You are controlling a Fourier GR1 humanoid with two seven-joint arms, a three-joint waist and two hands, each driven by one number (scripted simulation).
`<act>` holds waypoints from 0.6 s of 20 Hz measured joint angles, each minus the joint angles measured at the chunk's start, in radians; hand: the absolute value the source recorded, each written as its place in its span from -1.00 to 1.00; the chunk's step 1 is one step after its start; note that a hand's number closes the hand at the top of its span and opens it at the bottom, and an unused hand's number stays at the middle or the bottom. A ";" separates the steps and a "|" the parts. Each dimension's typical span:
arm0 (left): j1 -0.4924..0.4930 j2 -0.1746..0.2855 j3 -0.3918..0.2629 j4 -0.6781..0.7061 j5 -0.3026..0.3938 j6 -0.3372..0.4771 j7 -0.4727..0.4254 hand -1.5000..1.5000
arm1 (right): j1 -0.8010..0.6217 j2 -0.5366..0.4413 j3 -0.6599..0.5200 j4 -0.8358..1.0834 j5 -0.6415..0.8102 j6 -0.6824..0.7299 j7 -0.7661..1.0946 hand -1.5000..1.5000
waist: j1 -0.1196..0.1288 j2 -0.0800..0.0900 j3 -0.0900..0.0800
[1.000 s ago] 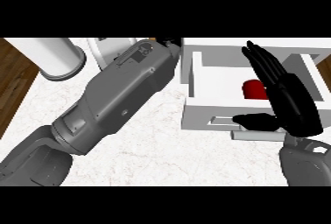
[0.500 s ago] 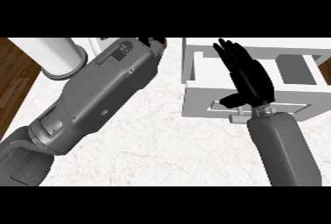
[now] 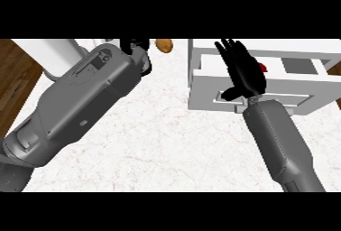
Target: Pick up the can, place it into the drawer and close the drawer
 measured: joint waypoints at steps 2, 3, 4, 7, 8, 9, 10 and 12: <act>0.008 0.024 0.002 -0.025 -0.006 -0.007 0.020 -1.00 | -0.037 -0.003 -0.013 0.070 0.019 -0.048 0.000 -1.00 | 0.002 -0.001 -0.002; 0.008 0.028 0.003 -0.036 -0.011 -0.002 0.028 -1.00 | -0.057 -0.005 -0.022 0.104 0.022 -0.070 -0.005 -1.00 | 0.003 -0.001 -0.003; 0.021 0.036 0.002 -0.053 -0.016 -0.001 0.031 -1.00 | -0.072 -0.007 -0.030 0.135 0.026 -0.093 -0.010 -1.00 | 0.005 -0.002 -0.004; 0.034 0.066 0.010 -0.091 -0.022 -0.006 0.050 -1.00 | -0.125 -0.018 -0.060 0.227 0.029 -0.156 -0.023 -1.00 | 0.014 0.002 -0.004; 0.033 0.072 0.012 -0.102 -0.025 -0.003 0.061 -1.00 | -0.144 -0.021 -0.071 0.258 0.028 -0.172 -0.028 -1.00 | 0.016 0.004 -0.003; 0.038 0.080 0.010 -0.112 -0.026 -0.007 0.072 -1.00 | -0.159 -0.024 -0.078 0.286 0.034 -0.197 -0.025 -1.00 | 0.018 0.005 -0.003; 0.045 0.087 0.014 -0.115 -0.029 -0.013 0.071 -1.00 | -0.172 -0.025 -0.086 0.312 0.038 -0.222 -0.025 -1.00 | 0.020 0.007 -0.003; 0.064 0.096 0.017 -0.127 -0.037 -0.017 0.068 -1.00 | -0.200 -0.029 -0.099 0.362 0.040 -0.264 -0.039 -1.00 | 0.021 0.009 -0.003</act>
